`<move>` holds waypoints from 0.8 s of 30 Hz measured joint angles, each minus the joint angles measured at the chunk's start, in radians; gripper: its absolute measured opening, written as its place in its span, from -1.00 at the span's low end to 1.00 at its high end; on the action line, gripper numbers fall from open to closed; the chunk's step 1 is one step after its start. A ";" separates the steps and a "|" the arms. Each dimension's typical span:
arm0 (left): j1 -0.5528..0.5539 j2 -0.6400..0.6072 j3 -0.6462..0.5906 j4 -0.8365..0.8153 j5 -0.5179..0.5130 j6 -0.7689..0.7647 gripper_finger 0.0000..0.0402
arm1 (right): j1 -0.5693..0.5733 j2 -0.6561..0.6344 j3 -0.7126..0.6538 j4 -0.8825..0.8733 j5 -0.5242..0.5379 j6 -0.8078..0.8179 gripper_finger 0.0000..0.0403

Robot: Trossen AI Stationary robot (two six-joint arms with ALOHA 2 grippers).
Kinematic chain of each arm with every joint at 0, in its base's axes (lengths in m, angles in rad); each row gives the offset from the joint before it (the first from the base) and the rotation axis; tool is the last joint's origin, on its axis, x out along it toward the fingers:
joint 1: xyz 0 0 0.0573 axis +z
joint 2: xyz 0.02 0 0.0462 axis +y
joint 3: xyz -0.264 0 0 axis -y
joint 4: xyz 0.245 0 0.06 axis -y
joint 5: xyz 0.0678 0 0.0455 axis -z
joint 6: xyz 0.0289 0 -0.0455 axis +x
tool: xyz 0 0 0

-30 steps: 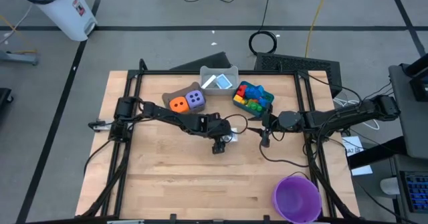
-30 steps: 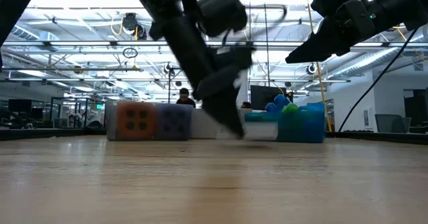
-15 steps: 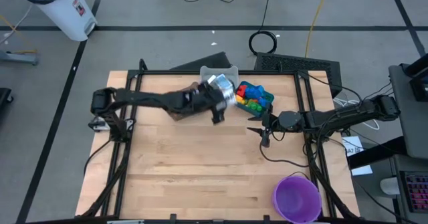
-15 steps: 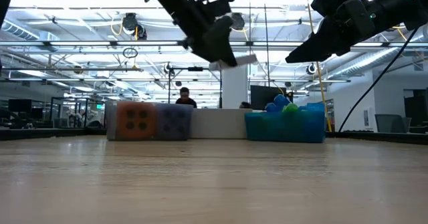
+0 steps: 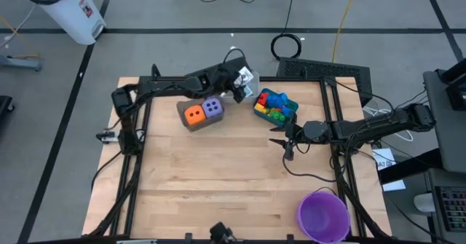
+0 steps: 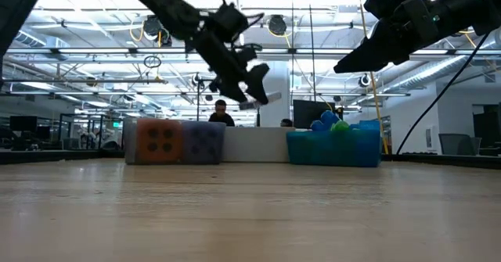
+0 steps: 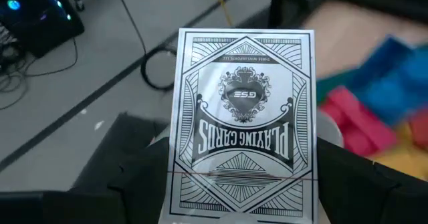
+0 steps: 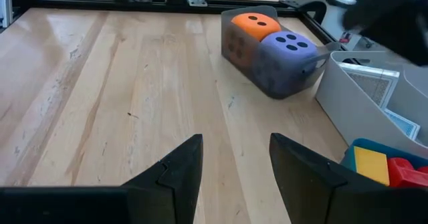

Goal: Pick & Place Toys
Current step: Put the black deck of cards into the gray bin, then return to Home Position

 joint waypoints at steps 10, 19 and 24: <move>0.069 0.089 0.001 0.039 0.120 -0.095 0.61 | 0.000 0.000 0.000 -0.002 0.000 -0.003 -0.16; 0.037 0.081 0.001 0.040 0.143 -0.051 0.93 | 0.000 0.000 0.000 -0.002 0.002 -0.008 -0.16; 0.028 0.066 0.001 0.010 0.142 -0.050 0.87 | 0.000 0.000 0.000 -0.002 0.003 -0.008 -0.16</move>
